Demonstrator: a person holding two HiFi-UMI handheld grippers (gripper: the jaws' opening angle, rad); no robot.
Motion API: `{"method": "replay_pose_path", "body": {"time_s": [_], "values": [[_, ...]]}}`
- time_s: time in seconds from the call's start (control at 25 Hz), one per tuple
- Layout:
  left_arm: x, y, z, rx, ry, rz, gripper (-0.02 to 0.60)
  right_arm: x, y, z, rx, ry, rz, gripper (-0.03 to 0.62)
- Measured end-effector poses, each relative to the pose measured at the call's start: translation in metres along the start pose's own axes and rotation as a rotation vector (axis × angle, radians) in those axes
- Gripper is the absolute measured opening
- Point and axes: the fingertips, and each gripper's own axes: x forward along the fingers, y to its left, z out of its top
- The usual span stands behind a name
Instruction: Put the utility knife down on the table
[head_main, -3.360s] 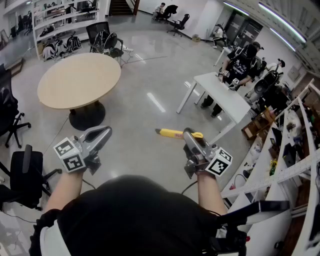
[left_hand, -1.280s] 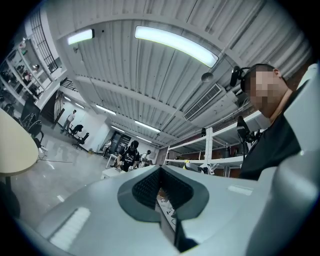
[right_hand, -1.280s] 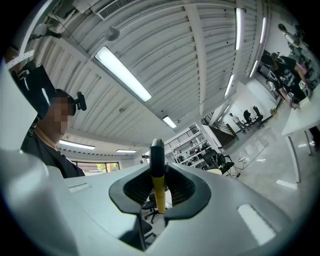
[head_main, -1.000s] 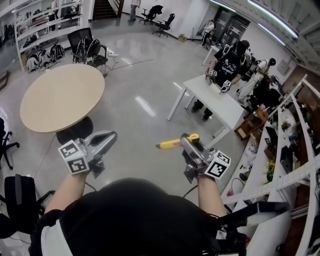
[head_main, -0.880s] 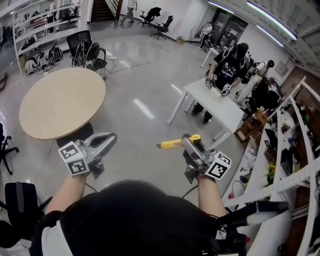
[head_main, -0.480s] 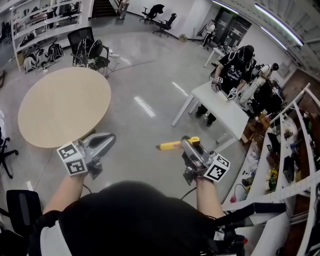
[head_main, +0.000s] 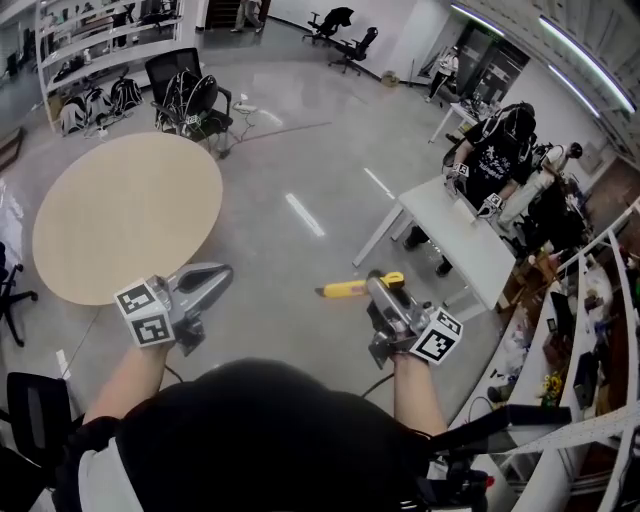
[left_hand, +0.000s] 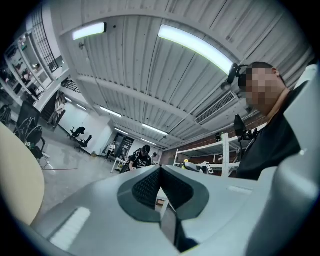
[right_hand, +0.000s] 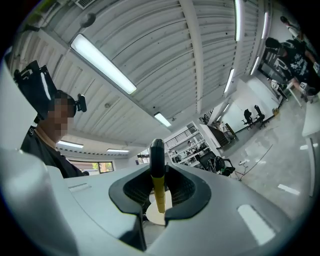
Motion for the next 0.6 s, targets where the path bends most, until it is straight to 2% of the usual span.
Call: {"method": "replay_pose_path", "body": {"time_s": [0.28, 0.6], "values": [[0.101, 0.018, 0.008, 0.028, -0.025, 0.065, 0.000, 0.001, -0.091, 0.067, 0.002, 0.027, 0.102, 0.086], [0.191, 0.049, -0.001, 0.012, -0.022, 0.084, 0.000, -0.006, -0.180, 0.107, 0.023, 0.042, 0.125, 0.086]]}}
